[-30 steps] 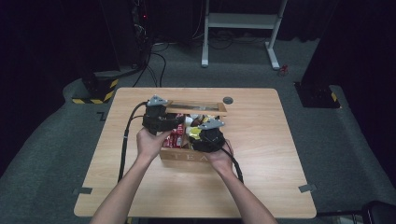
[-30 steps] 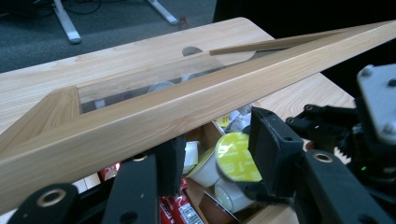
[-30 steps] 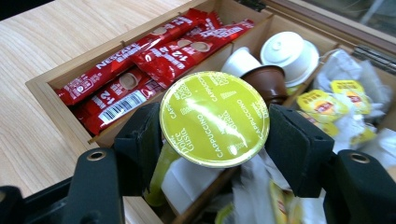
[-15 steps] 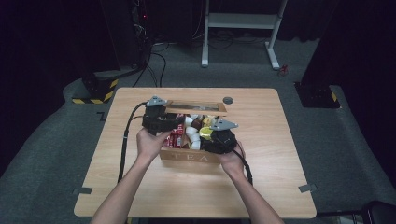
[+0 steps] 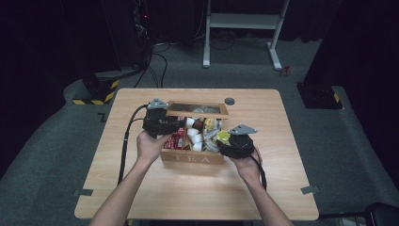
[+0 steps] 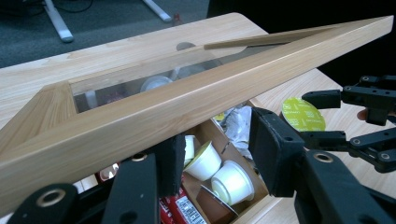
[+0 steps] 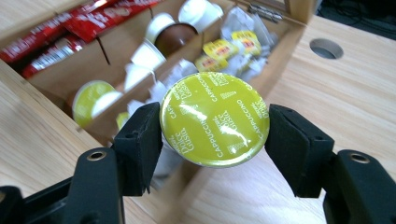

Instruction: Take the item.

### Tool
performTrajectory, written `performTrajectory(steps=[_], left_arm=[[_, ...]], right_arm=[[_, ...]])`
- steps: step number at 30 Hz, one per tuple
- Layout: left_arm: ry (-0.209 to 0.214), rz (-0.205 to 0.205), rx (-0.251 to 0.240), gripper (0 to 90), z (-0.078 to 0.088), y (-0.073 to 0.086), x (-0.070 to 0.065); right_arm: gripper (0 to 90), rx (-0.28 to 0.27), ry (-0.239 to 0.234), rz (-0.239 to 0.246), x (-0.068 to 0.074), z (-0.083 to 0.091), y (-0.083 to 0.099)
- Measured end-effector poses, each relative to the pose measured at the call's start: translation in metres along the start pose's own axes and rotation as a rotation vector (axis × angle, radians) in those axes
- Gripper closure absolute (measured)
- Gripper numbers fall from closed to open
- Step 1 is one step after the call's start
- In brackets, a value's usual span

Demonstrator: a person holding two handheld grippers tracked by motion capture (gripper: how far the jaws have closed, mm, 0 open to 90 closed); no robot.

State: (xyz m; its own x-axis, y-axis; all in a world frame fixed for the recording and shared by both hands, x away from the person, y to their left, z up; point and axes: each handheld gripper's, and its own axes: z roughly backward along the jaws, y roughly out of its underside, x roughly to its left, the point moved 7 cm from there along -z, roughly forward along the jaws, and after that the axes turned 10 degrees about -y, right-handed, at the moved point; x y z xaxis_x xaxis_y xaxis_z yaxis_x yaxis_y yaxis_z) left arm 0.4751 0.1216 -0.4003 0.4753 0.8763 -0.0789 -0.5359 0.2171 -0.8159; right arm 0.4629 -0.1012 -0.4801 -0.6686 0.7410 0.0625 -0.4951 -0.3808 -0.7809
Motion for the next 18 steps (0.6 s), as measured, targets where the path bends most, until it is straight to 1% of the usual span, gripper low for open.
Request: performTrajectory(steps=[2,3,5,7,8,11,14,15,16,17,18], left_arm=[[0.001,0.0,0.001,56.4,0.0,0.0,0.0],[0.0,0.003,0.007,56.3,0.0,0.001,0.0],[-0.008,-0.003,0.008,55.9,0.0,0.002,-0.001],[-0.013,-0.006,0.002,56.2,0.0,0.002,0.0],[-0.013,-0.001,-0.003,56.2,-0.001,0.002,0.0],[-0.01,0.006,-0.005,56.1,-0.001,0.002,-0.001],[-0.002,0.008,-0.002,56.2,0.0,0.005,-0.001],[-0.002,0.008,-0.002,56.2,0.0,0.005,-0.001],[0.003,0.011,-0.001,56.1,0.0,0.007,-0.002],[0.003,0.011,-0.001,56.2,0.0,0.007,-0.002],[0.007,0.012,-0.002,56.4,0.0,0.008,-0.002]], right_arm=[[37.3,-0.003,0.003,-0.002,-0.003,0.002,0.001],[37.3,-0.017,0.001,-0.022,-0.008,0.005,0.001],[37.3,-0.026,-0.003,-0.041,-0.011,0.007,0.003],[37.3,-0.025,-0.002,-0.039,-0.013,0.008,0.004],[37.3,-0.017,0.006,-0.041,-0.016,0.008,0.006],[37.3,-0.016,0.015,-0.042,-0.02,0.01,0.007],[37.3,-0.02,0.032,-0.067,-0.028,0.014,0.013],[37.3,-0.02,0.032,-0.067,-0.028,0.014,0.013],[37.3,-0.016,0.042,-0.078,-0.033,0.015,0.018],[37.3,-0.016,0.042,-0.078,-0.033,0.015,0.018],[37.3,-0.004,0.049,-0.091,-0.037,0.015,0.023]])
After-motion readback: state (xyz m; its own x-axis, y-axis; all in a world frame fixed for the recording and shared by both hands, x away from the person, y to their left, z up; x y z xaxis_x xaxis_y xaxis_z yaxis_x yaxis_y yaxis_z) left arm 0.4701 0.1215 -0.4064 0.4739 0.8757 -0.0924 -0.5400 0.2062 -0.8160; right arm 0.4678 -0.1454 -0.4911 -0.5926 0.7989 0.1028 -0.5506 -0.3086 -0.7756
